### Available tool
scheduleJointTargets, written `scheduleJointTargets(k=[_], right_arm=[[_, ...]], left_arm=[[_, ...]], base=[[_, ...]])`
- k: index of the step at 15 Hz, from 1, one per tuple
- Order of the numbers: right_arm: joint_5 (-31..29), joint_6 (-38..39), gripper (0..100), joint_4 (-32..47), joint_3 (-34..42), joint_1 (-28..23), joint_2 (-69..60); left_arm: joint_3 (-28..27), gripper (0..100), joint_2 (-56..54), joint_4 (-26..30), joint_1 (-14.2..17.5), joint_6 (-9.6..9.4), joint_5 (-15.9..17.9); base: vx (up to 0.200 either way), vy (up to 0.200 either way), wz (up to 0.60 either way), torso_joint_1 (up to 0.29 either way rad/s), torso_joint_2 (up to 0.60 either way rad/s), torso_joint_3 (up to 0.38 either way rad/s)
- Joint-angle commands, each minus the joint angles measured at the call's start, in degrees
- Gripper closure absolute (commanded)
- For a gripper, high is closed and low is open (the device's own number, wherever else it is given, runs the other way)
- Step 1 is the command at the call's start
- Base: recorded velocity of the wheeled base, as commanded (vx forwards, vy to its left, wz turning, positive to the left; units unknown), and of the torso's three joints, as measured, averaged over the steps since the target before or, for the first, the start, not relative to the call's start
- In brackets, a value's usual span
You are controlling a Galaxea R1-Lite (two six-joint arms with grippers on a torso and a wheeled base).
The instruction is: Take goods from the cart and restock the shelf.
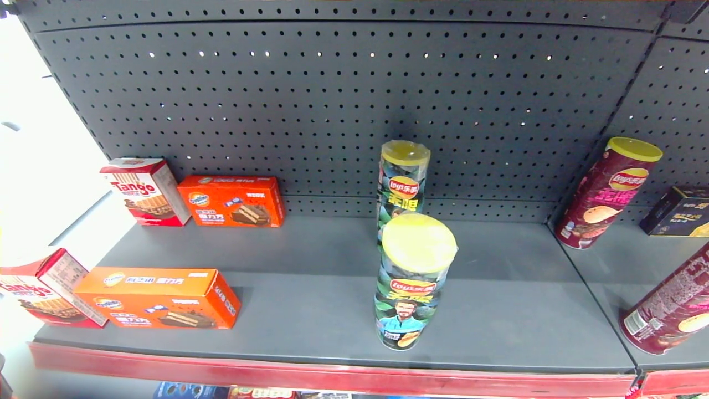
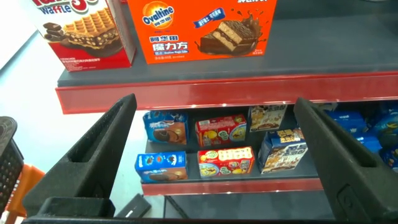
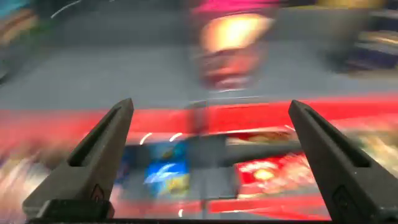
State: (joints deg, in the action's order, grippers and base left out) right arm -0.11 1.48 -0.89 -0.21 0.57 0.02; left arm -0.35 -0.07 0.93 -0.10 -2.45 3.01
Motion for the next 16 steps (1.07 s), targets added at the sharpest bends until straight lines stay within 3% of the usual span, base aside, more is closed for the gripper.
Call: scheduleJointTargets(k=[1,16], right_arm=[[-0.42,0.99,0,1.15,0.03,0.04,0.15],[-0.07,-1.21,0,1.15,0.12,0.04,0.15]], left_arm=[[0.0,0,0.07,-0.05,0.01,0.52,-0.2],[0.0,0,0.07,0.04,0.01,0.6,-0.2]], base=[[0.0,0.0,0.0,0.0,0.0,0.0],[0.0,0.0,-0.04,0.0,0.0,0.0]])
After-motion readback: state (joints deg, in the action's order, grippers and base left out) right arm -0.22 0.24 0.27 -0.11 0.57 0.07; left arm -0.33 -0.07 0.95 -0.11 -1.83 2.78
